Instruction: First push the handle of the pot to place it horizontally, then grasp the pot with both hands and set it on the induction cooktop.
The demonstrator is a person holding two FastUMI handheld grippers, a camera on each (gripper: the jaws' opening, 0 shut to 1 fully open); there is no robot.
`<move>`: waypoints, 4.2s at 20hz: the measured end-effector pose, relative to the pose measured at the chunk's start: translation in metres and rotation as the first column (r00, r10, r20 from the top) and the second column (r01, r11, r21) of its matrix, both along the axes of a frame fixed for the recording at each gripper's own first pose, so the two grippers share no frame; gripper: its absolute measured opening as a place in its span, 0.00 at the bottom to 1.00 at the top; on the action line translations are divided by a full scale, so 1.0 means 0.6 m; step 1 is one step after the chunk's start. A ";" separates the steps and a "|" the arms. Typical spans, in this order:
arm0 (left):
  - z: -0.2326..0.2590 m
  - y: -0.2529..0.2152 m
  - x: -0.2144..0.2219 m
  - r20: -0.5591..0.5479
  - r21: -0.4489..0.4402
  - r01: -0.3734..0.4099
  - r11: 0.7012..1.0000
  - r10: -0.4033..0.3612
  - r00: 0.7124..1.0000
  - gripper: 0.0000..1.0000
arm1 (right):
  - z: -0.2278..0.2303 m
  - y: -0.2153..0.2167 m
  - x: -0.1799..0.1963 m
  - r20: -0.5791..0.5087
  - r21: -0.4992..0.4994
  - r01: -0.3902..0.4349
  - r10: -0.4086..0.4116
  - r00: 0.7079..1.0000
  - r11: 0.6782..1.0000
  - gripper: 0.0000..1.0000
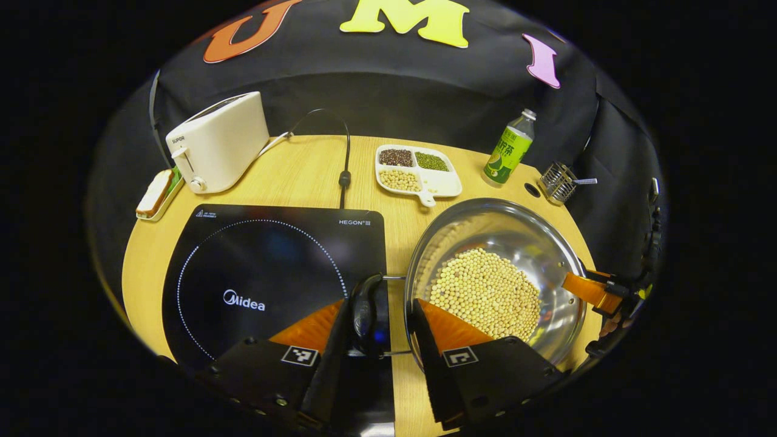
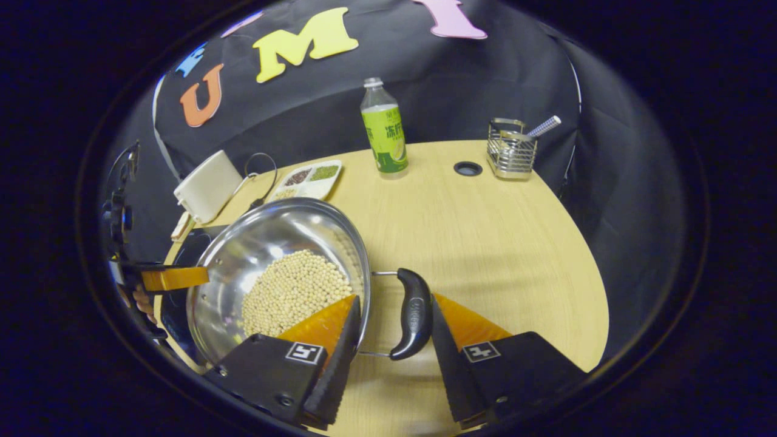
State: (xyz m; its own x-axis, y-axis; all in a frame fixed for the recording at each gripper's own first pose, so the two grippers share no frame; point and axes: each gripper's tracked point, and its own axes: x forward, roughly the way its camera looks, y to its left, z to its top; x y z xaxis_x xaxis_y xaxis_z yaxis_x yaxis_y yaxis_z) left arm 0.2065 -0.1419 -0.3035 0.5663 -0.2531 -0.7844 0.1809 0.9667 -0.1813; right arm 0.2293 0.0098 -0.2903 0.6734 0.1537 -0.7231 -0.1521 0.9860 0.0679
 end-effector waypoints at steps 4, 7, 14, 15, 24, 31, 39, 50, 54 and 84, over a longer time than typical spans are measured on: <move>0.001 0.001 -0.001 -0.002 -0.003 0.008 1.000 -0.008 1.000 0.46 | 0.003 -0.001 -0.003 -0.036 -0.023 0.016 -0.017 0.999 1.000 0.61; 0.000 0.000 -0.015 -0.018 -0.001 0.010 1.000 -0.010 1.000 0.52 | 0.010 -0.002 -0.015 -0.046 -0.016 0.031 -0.031 0.998 0.999 0.60; 0.047 -0.007 -0.061 0.040 -0.005 0.039 0.999 -0.038 0.998 0.52 | 0.057 -0.020 -0.079 -0.018 -0.024 0.043 -0.044 0.999 0.999 0.58; 0.058 -0.007 -0.068 0.046 -0.008 0.039 0.999 -0.038 0.998 0.52 | 0.069 -0.021 -0.088 -0.008 -0.028 0.041 -0.041 0.999 0.999 0.58; 0.161 0.065 -0.117 0.150 -0.026 0.016 1.000 -0.012 0.989 0.52 | 0.155 0.050 -0.155 0.037 -0.013 0.004 -0.003 0.999 1.000 0.58; 0.192 0.175 -0.127 0.175 -0.052 -0.040 0.998 0.049 0.983 0.52 | 0.177 0.163 -0.160 0.044 -0.035 -0.070 0.071 0.997 0.997 0.58; 0.145 0.305 -0.069 0.128 -0.051 -0.094 0.994 0.100 0.987 0.52 | 0.130 0.305 -0.103 -0.010 -0.050 -0.119 0.119 0.993 0.992 0.58; 0.093 0.419 0.034 0.095 -0.035 -0.116 0.993 0.119 0.988 0.52 | 0.063 0.437 -0.047 -0.040 0.007 -0.078 0.078 0.996 0.997 0.58; 0.087 0.440 0.049 0.137 0.010 -0.091 0.996 0.089 0.987 0.52 | 0.035 0.453 -0.048 -0.067 0.031 -0.063 0.065 0.996 0.998 0.58; 0.176 0.464 -0.004 0.517 0.031 -0.284 0.958 0.228 0.825 0.96 | 0.149 0.441 -0.101 0.414 0.034 -0.159 0.130 0.901 0.987 0.89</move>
State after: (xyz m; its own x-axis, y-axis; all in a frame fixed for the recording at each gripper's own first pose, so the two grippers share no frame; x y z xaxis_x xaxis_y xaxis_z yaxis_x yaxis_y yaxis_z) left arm 0.2041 0.1363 -0.1981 0.9221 0.0216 -0.3865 -0.0368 0.9988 -0.0321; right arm 0.1689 0.2746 -0.2008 0.8744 0.3094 -0.3739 -0.3209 0.9465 0.0327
